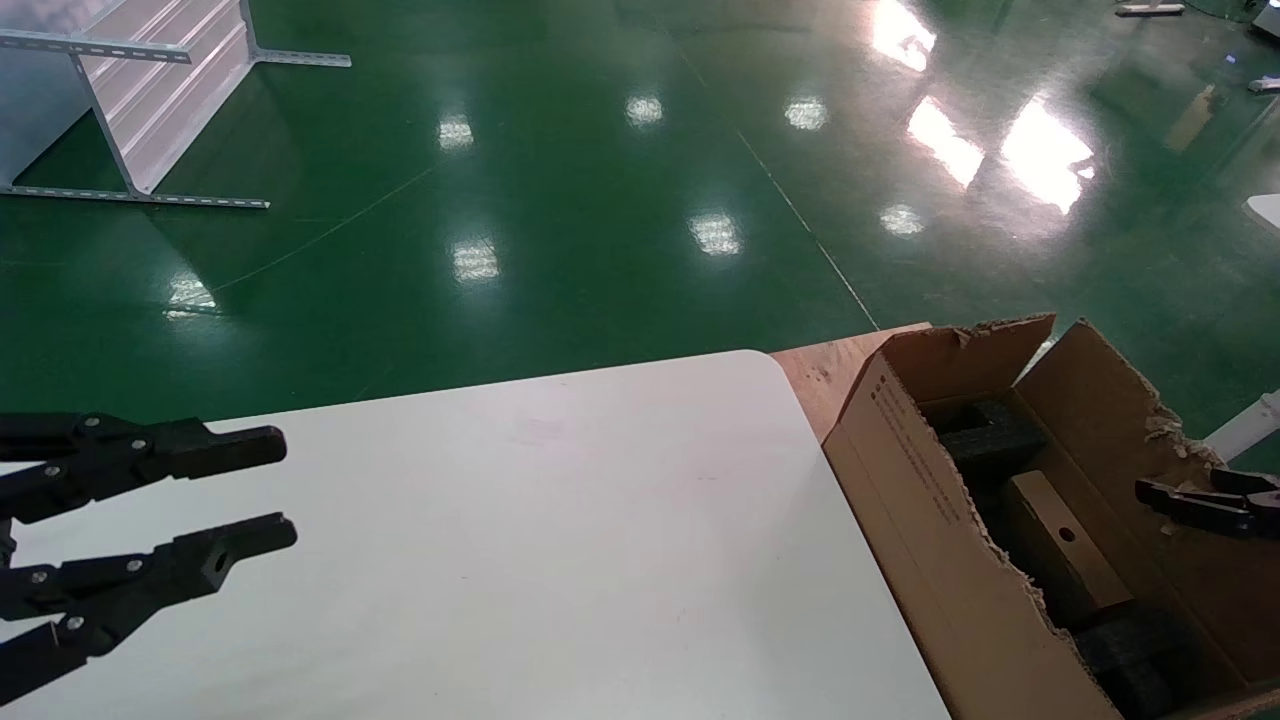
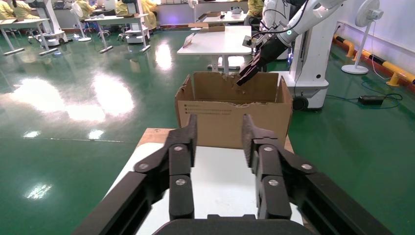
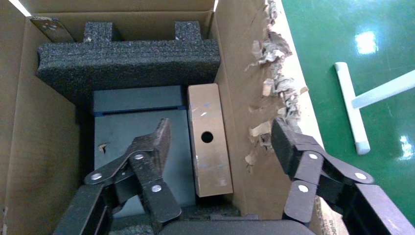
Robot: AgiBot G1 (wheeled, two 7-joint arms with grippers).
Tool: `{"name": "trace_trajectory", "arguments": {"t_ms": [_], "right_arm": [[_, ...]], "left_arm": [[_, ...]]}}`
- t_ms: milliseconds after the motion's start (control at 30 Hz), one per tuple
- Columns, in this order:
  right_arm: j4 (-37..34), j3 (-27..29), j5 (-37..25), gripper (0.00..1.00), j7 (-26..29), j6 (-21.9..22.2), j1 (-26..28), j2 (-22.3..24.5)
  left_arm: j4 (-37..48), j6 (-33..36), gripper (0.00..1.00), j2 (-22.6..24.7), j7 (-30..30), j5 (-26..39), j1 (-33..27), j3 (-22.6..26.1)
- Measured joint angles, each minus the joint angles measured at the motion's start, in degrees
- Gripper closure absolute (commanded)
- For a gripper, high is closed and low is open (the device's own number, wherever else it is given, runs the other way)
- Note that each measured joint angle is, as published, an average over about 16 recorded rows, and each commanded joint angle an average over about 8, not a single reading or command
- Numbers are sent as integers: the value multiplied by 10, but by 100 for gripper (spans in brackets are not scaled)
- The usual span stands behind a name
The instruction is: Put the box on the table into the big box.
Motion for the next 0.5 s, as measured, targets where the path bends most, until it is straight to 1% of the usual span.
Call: {"name": "trace_trajectory", "arguments": {"t_ms": [233, 500], "right_arm": [[20, 23, 1, 0, -20, -5, 24, -6], [70, 68, 1, 0, -57, -12, 72, -18]], "left_arm": [[0, 0, 0, 0, 0, 0, 0, 0], [0, 0, 0, 0, 0, 0, 0, 0]]}}
